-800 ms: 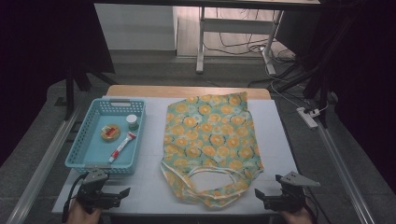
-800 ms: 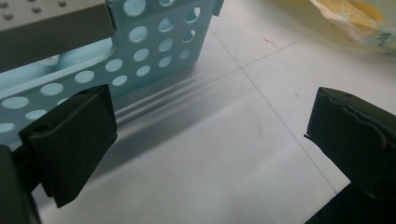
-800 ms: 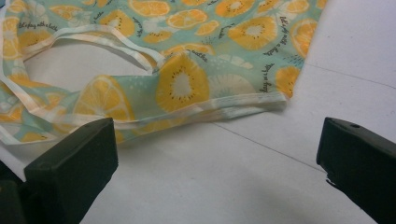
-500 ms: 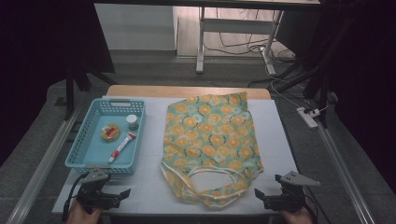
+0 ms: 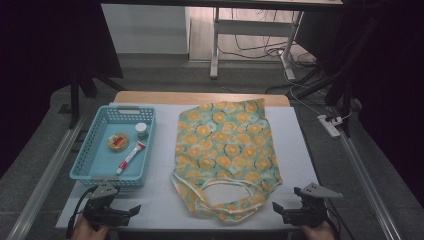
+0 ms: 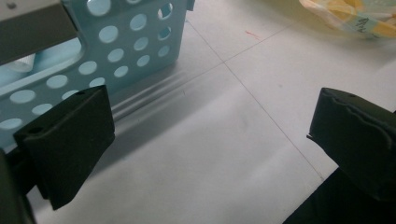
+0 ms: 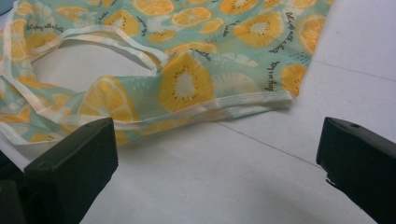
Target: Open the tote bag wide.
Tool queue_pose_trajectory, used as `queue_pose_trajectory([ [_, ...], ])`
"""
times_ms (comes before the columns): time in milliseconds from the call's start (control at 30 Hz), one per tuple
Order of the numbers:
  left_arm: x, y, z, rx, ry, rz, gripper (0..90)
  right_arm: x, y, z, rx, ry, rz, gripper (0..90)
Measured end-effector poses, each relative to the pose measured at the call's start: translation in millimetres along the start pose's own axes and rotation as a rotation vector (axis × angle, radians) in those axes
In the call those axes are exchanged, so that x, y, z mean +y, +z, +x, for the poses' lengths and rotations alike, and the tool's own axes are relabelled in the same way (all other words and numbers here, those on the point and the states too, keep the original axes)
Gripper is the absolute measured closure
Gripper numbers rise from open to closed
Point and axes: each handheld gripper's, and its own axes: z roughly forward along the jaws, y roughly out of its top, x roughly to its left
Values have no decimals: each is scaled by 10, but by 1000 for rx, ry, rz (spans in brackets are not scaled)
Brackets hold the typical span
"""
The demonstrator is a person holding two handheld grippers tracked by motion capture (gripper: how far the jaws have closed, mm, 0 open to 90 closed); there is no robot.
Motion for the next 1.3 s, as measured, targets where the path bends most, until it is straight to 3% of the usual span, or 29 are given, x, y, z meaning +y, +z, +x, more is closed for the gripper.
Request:
queue_pose_trajectory([
  [533,-13,-25,9,-17,-2,-22,4,57,-12,45,1,-16,-24,0],
  [700,-13,-26,16,-26,-6,-22,2,94,13,100,18,-44,-25,0],
  [867,-17,-30,28,-33,-12,-30,1,161,39,188,33,-103,-33,0],
  [1033,-18,-29,28,-33,-13,-30,1,228,68,289,51,-146,-10,0],
  [1300,-16,-26,30,-33,-13,-26,1,349,206,444,119,-166,38,0],
])
